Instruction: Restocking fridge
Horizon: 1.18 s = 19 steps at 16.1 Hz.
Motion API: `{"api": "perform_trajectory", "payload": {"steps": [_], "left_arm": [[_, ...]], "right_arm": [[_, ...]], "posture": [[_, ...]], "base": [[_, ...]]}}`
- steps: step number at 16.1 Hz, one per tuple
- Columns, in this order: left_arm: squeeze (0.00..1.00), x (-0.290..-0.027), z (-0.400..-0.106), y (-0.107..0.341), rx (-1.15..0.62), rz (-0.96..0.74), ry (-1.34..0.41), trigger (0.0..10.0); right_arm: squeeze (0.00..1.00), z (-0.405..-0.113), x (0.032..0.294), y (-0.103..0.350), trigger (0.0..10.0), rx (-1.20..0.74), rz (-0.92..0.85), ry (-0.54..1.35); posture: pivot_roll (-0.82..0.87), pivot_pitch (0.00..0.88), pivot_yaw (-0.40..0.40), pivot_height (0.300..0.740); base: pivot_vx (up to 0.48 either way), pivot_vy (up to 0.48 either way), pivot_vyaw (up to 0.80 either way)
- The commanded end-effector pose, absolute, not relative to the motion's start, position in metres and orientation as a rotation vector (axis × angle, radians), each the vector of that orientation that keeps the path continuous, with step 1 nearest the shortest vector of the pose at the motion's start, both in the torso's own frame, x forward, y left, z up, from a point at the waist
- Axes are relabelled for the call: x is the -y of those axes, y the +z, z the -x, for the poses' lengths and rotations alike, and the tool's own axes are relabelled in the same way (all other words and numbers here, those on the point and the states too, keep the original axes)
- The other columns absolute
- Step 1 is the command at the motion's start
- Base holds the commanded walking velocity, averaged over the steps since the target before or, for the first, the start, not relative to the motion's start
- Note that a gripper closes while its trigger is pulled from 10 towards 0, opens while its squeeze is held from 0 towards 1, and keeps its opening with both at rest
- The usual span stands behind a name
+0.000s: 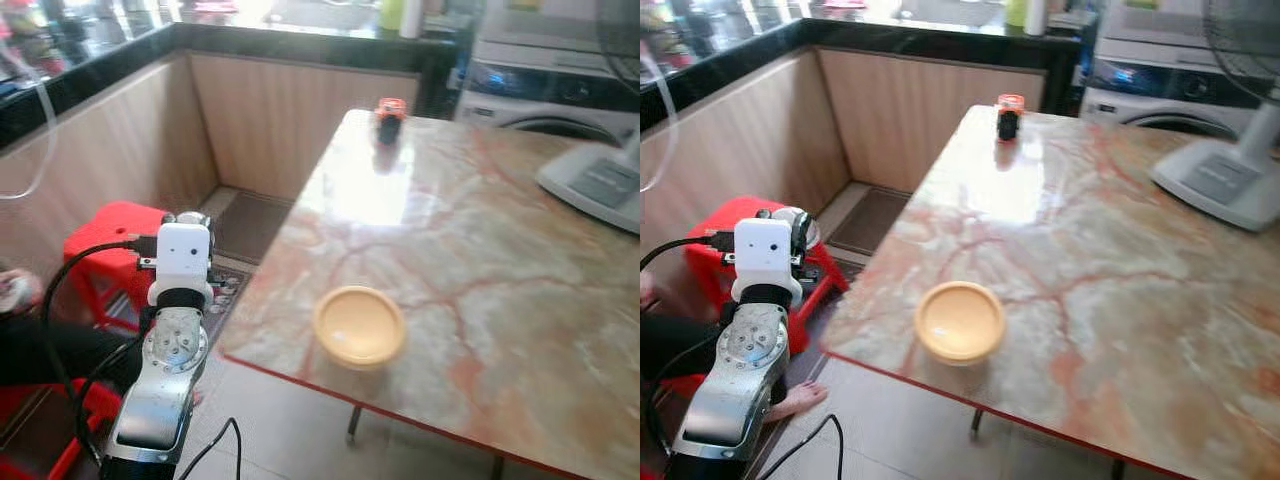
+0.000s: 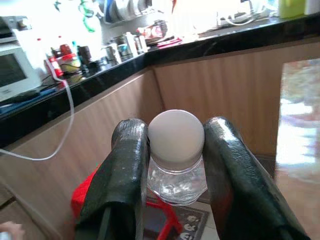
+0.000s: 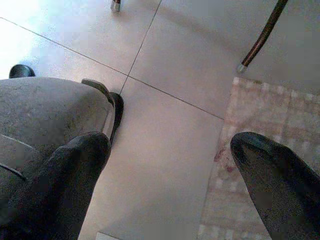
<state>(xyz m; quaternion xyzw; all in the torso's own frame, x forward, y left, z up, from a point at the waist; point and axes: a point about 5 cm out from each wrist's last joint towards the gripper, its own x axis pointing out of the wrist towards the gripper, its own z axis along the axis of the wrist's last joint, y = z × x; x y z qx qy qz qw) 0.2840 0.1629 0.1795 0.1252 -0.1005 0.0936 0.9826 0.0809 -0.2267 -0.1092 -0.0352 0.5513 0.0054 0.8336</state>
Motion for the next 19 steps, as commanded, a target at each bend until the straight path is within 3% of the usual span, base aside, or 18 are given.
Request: {"api": "perform_trajectory", "payload": {"steps": [1, 19], "left_arm": [[0.00, -0.1671, -0.2850, 0.1872, 0.244, -0.273, 0.213, 10.0], [0.00, -0.1679, -0.2867, 0.1890, 0.247, -0.268, 0.230, 10.0]], "right_arm": [[0.00, -0.0817, 0.2228, -0.1097, 10.0, -1.153, 0.048, -0.001], [0.00, -0.0845, 0.2250, -0.1083, 10.0, -1.136, 0.049, -0.004]], "posture": [[-0.02, 0.001, -0.002, 0.740], [-0.01, 0.005, -0.015, 0.740]], "base": [[0.000, 0.296, 0.00], [0.000, 0.303, 0.00]]}}
